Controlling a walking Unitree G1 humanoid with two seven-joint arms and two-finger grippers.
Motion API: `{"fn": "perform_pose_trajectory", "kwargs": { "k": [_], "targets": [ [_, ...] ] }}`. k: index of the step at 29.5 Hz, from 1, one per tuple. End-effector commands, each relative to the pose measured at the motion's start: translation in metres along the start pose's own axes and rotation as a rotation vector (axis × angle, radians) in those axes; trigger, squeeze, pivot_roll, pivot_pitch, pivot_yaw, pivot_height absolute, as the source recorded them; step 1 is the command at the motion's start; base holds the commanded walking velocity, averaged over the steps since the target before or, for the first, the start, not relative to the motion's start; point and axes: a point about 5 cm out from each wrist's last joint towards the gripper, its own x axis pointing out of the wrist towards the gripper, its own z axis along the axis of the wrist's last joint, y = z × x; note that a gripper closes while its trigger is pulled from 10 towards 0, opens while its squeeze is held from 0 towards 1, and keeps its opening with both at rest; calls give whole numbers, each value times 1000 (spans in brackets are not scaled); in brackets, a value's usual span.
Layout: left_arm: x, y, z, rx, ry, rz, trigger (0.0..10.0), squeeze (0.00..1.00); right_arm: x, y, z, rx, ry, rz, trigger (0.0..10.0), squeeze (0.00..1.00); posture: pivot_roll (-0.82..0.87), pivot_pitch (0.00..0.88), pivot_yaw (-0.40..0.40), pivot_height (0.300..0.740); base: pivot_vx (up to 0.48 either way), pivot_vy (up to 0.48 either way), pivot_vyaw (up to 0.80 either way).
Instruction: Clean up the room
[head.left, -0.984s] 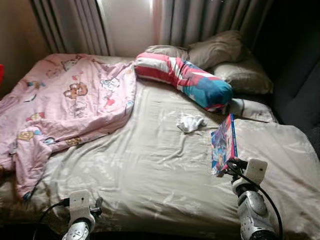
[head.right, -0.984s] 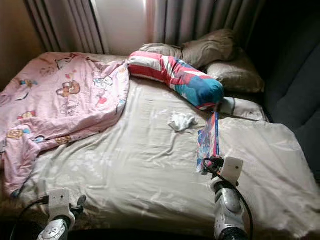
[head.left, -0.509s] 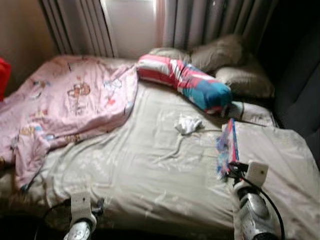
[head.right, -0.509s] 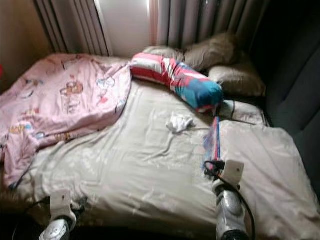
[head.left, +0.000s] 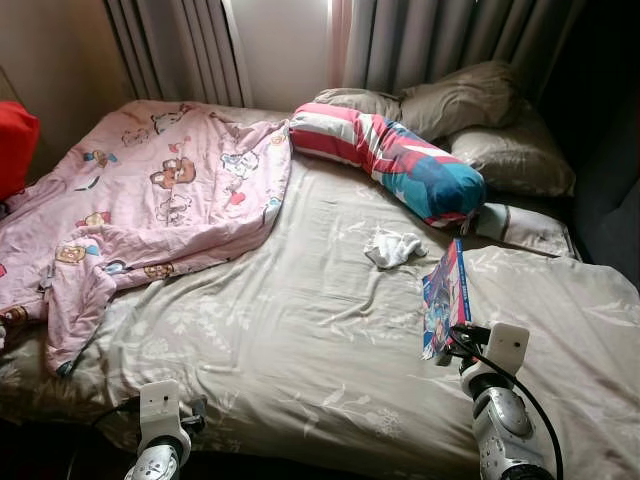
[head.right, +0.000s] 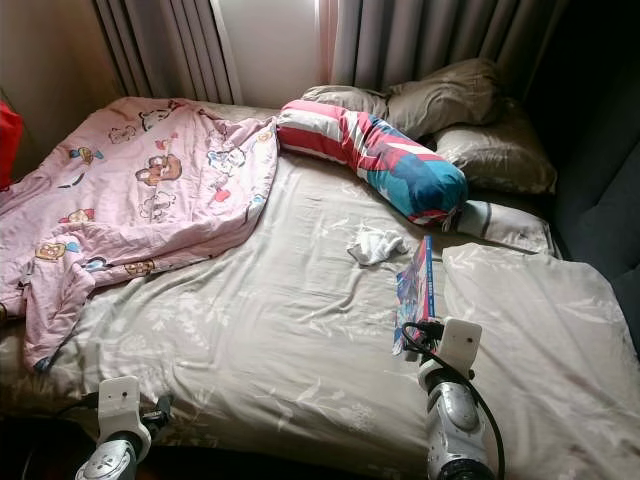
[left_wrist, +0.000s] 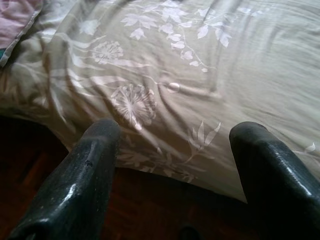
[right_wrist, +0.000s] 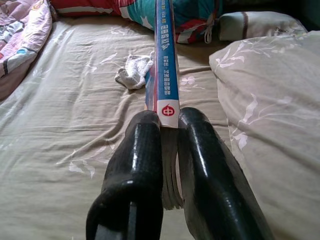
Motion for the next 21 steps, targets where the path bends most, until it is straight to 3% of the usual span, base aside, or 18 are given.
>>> {"fn": "perform_pose_trajectory", "kwargs": {
  "k": [1, 12, 21],
  "targets": [
    [0, 0, -3, 2, 18, -7, 10000, 0, 4, 1, 8, -10, -29, 5, 10000, 0, 28, 8, -42, 731, 0, 0, 0],
    [0, -2, -2, -2, 16, -14, 10000, 0, 3, -3, 6, -8, -14, -12, 10000, 0, 26, 20, -42, 731, 0, 0, 0],
    [1, -1, -1, -2, 16, -14, 10000, 0, 2, -6, 3, -2, 4, -31, 10000, 0, 24, 31, -39, 731, 279, 0, 0]
  ]
}}
